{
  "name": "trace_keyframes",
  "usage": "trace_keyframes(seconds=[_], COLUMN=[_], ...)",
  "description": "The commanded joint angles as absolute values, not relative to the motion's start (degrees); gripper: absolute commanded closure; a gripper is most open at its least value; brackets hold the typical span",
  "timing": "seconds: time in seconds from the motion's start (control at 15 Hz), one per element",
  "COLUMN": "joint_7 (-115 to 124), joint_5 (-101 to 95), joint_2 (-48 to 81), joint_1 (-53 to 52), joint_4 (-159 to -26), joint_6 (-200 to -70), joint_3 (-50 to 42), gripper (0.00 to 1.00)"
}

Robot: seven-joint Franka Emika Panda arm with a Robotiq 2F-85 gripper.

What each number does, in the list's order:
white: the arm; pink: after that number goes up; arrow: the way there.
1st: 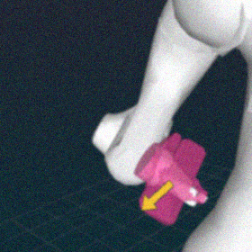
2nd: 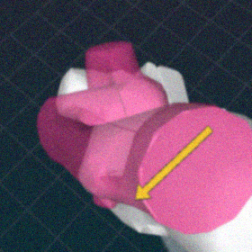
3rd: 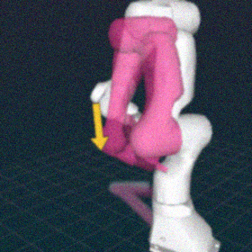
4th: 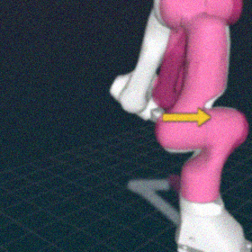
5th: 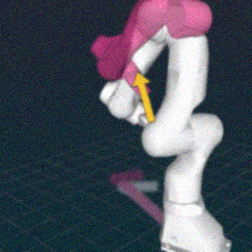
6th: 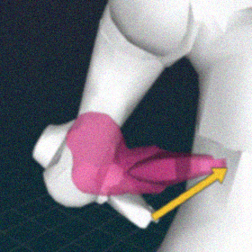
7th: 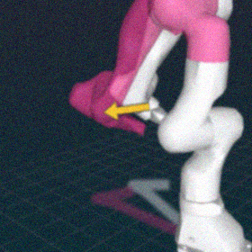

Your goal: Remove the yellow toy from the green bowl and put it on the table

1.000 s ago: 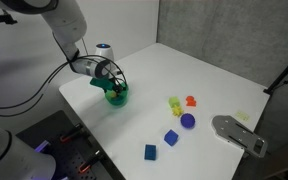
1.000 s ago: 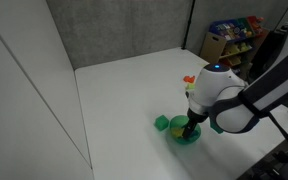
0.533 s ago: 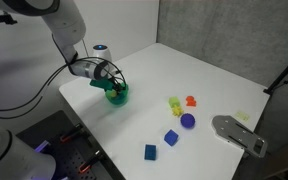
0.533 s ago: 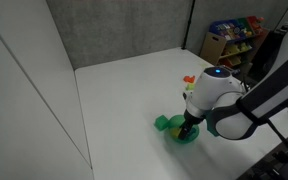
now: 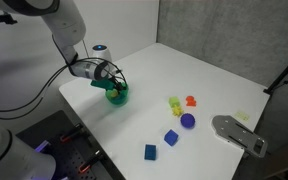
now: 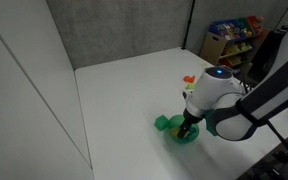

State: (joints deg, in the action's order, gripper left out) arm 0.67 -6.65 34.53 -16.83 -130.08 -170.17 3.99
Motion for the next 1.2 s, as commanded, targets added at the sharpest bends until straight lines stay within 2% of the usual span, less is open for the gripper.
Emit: trace_keyframes(seconds=[0.0,0.93,1.0,1.07,1.13], joint_7=[-0.09,-3.55,-3.62,-3.74,-3.60], joint_5=[-9.04,-14.20,-14.31,-14.34,-14.26], joint_2=[34.93,39.27,39.43,39.50,39.60], joint_1=[-18.35,-23.79,-24.34,-24.53,-25.03], joint_4=[-129.69,-129.15,-129.04,-128.97,-128.80], joint_6=[-172.24,-178.23,-178.21,-177.90,-177.43], joint_3=[2.27,-3.66,-4.36,-4.70,-5.35], gripper=[0.00,0.00,0.25,0.26,0.34])
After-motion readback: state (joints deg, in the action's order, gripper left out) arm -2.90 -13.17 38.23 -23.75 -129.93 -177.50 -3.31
